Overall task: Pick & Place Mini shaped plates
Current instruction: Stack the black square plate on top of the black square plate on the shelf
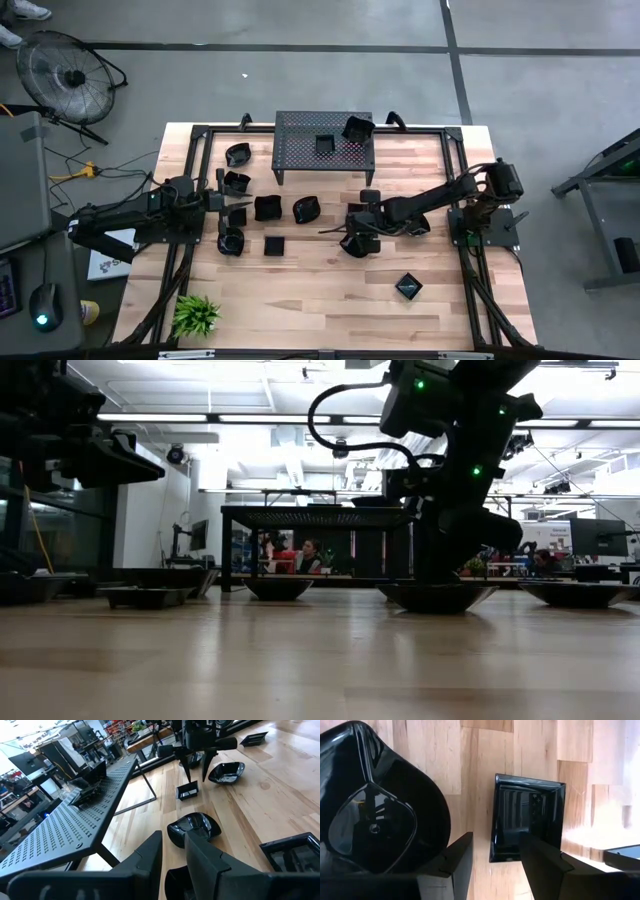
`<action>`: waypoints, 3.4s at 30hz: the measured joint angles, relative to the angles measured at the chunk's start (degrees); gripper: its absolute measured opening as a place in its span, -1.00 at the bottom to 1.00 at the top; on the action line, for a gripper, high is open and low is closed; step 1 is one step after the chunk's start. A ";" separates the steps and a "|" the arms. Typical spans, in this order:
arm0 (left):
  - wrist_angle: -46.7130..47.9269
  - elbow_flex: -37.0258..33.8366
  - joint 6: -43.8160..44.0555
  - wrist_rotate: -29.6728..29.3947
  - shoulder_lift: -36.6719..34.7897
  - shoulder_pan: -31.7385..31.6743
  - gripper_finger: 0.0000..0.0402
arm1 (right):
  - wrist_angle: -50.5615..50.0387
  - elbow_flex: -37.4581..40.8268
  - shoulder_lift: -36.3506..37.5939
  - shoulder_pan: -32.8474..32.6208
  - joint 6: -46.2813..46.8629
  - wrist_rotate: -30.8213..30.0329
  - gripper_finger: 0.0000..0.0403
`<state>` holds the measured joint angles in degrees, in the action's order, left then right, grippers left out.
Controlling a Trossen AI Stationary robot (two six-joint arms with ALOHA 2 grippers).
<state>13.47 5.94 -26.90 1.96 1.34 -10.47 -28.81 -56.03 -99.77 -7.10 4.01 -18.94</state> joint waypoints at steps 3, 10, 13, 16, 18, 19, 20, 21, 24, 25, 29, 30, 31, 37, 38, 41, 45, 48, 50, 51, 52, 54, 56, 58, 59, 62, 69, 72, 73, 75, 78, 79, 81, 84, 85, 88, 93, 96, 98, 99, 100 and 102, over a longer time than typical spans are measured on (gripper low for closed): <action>-0.02 -0.01 -0.02 -0.01 -0.01 0.01 -0.60 | 0.46 0.00 -0.22 0.01 0.00 -0.07 -0.24; 0.00 0.01 -0.01 0.00 -0.01 0.02 -0.60 | 0.83 0.00 -0.98 0.60 0.00 0.65 -0.24; 0.00 0.02 -0.02 0.00 -0.02 0.00 -0.60 | 1.05 0.00 -1.30 1.21 0.00 0.69 -0.24; 0.00 0.01 0.00 0.00 -0.01 0.00 -0.60 | 1.22 0.00 -1.49 1.61 0.00 0.65 -0.26; 0.00 0.01 -0.01 -0.01 -0.01 0.01 -0.60 | 1.22 0.00 -1.51 1.63 0.00 0.70 -0.29; 0.00 0.00 -0.02 0.00 -0.02 0.02 -0.60 | 1.37 0.00 -1.51 1.61 0.01 0.70 -0.30; 0.00 0.01 -0.02 0.00 -0.01 -0.01 -0.60 | 1.43 0.00 -1.51 1.61 0.00 0.70 -0.32; 0.00 0.02 -0.02 0.00 0.00 0.00 -0.60 | 1.37 0.00 -1.51 1.61 0.00 0.73 -0.34; 0.00 0.00 -0.01 0.00 -0.01 0.01 -0.60 | 1.35 0.00 -1.51 1.61 0.00 1.24 -0.41; 0.00 0.02 0.01 0.00 -0.02 0.00 -0.60 | 1.34 0.00 -1.51 1.61 0.00 1.33 -0.43; 0.00 0.01 -0.02 0.00 -0.02 0.00 -0.60 | 1.32 0.00 -1.51 1.61 0.00 1.36 -0.53; 0.00 0.00 -0.01 0.00 -0.01 0.00 -0.60 | 1.32 0.00 -1.51 1.61 0.00 1.36 -0.56; 0.00 0.02 0.00 0.00 -0.02 0.02 -0.60 | 1.32 0.00 -1.51 1.61 0.00 1.36 -0.58; 0.00 0.02 -0.02 0.00 -0.02 0.01 -0.60 | 1.33 0.00 -1.51 1.61 0.00 1.36 -0.68; 0.00 0.01 -0.02 0.00 -0.01 0.00 -0.60 | 1.36 0.00 -1.51 1.61 0.00 1.36 -0.70; 0.00 0.00 -0.02 0.00 -0.02 0.02 -0.60 | 1.36 0.00 -1.51 1.61 0.00 1.36 -0.75; 0.00 0.00 -0.02 0.00 -0.02 -0.01 -0.60 | 1.37 0.00 -1.51 1.61 0.00 2.33 -0.83; 0.00 0.01 0.00 0.00 0.00 0.02 -0.60 | 1.39 0.00 -1.51 1.61 0.00 2.93 -0.88; 0.00 0.01 -0.01 0.00 -0.01 0.00 -0.60 | 1.43 0.00 -1.49 1.61 0.00 2.87 -0.92; 0.00 0.01 -0.01 0.00 -0.01 -0.01 -0.60 | 1.44 0.00 -1.47 1.61 0.01 2.86 -0.94; 0.00 0.01 0.00 0.00 -0.01 -0.01 -0.60 | 1.45 0.00 -1.46 1.61 0.00 2.81 -0.96; 0.00 0.01 -0.02 0.00 -0.02 0.01 -0.60 | 1.45 0.00 -1.44 1.61 0.00 2.81 -0.98; 0.00 -0.01 -0.01 0.00 -0.02 0.02 -0.60 | 1.54 0.00 -1.42 1.61 0.00 2.60 -0.98; 0.00 0.02 -0.02 0.00 -0.02 -0.01 -0.60 | 1.69 0.00 -1.42 1.61 0.00 2.54 -0.98; 0.00 -0.01 0.00 0.00 0.00 0.00 -0.60 | 1.71 0.00 -1.42 1.61 0.00 2.54 -0.98; 0.00 0.02 0.00 0.00 -0.01 0.00 -0.60 | 1.69 0.00 -1.39 1.61 0.00 2.54 -0.99; 0.00 0.01 -0.01 0.00 -0.02 0.01 -0.60 | 2.17 -0.12 0.07 1.61 0.00 2.02 -0.99; 0.00 0.00 0.00 -0.02 0.00 -0.01 -0.60 | 2.68 -0.15 0.77 1.61 0.07 1.95 -0.99; 0.00 0.00 -0.01 0.00 -0.02 0.00 -0.60 | 2.99 -0.15 0.91 1.63 0.17 1.97 -0.99; 0.00 0.01 -0.01 -0.02 0.00 -0.01 -0.60 | 3.37 -0.15 1.32 1.61 0.20 1.99 -0.99; 0.00 0.02 -0.01 -0.01 -0.02 0.00 -0.60 | 4.17 -0.15 2.08 1.56 0.40 2.01 -0.99; 0.00 0.00 -0.02 -0.01 0.00 0.00 -0.60 | 4.36 -0.15 2.36 1.56 0.45 2.11 -0.99; 0.00 0.01 -0.01 0.00 0.00 0.01 -0.60 | 4.92 -0.15 2.89 1.54 0.46 2.19 -0.99; 0.00 0.02 0.00 -0.02 -0.02 0.01 -0.60 | 6.85 -0.15 4.18 1.54 0.46 2.36 -0.99; -0.01 0.01 -0.02 -0.02 -0.02 -0.01 -0.60 | 7.73 -0.15 4.69 1.54 0.46 2.66 -0.99; 0.00 0.01 0.00 -0.02 -0.02 0.00 -0.60 | 10.55 -0.15 5.95 1.45 0.44 3.06 -0.99; 0.00 0.00 -0.02 -0.02 -0.01 -0.01 -0.60 | 13.97 -0.15 8.37 1.45 -0.63 3.03 -0.99; 0.00 0.01 -0.01 -0.02 -0.01 0.01 -0.60 | 15.68 -0.15 9.56 1.44 -2.28 3.02 -0.99; 0.00 0.02 -0.02 -0.01 -0.02 0.00 -0.60 | 17.37 -0.15 10.18 1.45 -3.36 3.01 -0.99; 0.00 0.00 -0.02 -0.02 -0.02 0.02 -0.60 | 18.42 -0.15 10.25 1.45 -4.19 2.97 -0.99; 0.00 0.02 -0.01 -0.02 0.00 0.00 -0.60 | 19.56 -0.15 10.28 1.45 -4.79 2.96 -0.99; 0.00 0.00 0.00 -0.02 -0.02 0.01 -0.60 | 21.51 -0.15 10.40 1.45 -6.41 2.95 -0.99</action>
<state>13.47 5.94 -26.90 1.93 1.32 -10.47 -7.29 -56.18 -89.37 -5.65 -2.40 -15.99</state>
